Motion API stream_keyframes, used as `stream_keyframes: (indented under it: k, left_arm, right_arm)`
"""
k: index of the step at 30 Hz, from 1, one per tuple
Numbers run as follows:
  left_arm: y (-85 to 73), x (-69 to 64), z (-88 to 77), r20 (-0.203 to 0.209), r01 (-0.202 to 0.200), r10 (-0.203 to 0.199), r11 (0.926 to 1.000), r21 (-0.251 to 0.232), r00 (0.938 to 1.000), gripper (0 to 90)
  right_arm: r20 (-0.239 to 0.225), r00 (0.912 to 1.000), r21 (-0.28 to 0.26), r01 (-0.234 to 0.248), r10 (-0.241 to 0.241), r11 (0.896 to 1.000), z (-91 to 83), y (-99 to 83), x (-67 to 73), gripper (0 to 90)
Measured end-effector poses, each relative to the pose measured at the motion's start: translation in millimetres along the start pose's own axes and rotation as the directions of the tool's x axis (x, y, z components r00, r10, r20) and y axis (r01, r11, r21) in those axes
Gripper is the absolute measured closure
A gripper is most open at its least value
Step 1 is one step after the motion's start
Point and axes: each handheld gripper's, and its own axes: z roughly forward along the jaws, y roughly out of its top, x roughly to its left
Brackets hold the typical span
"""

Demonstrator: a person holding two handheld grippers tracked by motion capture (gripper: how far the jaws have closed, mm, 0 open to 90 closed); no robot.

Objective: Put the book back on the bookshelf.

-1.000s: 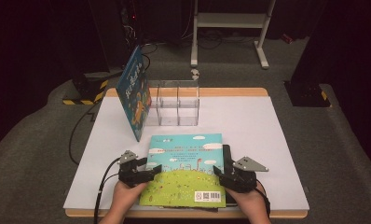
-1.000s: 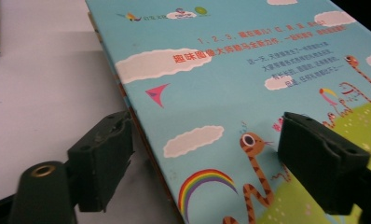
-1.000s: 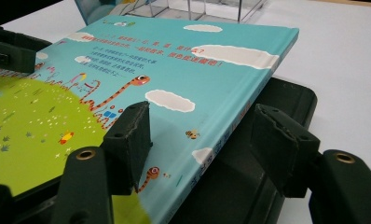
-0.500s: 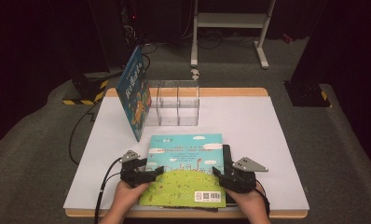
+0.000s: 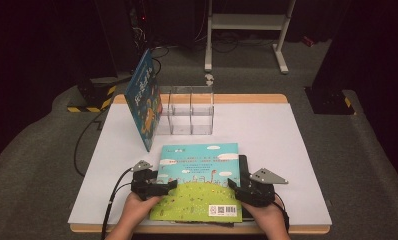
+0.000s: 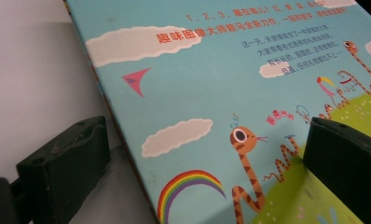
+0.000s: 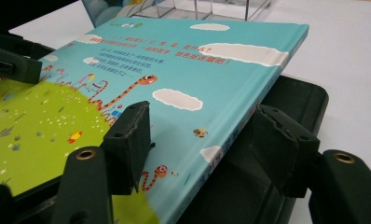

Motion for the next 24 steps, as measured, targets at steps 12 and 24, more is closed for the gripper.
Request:
stream_keyframes:
  k: [12, 24]
  left_arm:
    - [2.9, -2.6, -5.5, 0.021, -0.031, 0.030, 0.9993, 0.019, 0.9993, 6.2]
    - [1.1, -1.4, -6.4, 0.025, -0.041, 0.041, 0.9990, 0.016, 0.9989, 6.5]
  right_arm:
    - [-0.026, 0.9994, 0.034, -0.022, 0.023, 0.999, 3.2, 0.4, 0.7, 33.0]
    - [-0.058, 0.9891, 0.179, -0.123, 0.136, 0.976, 23.2, 17.8, -6.9, 17.7]
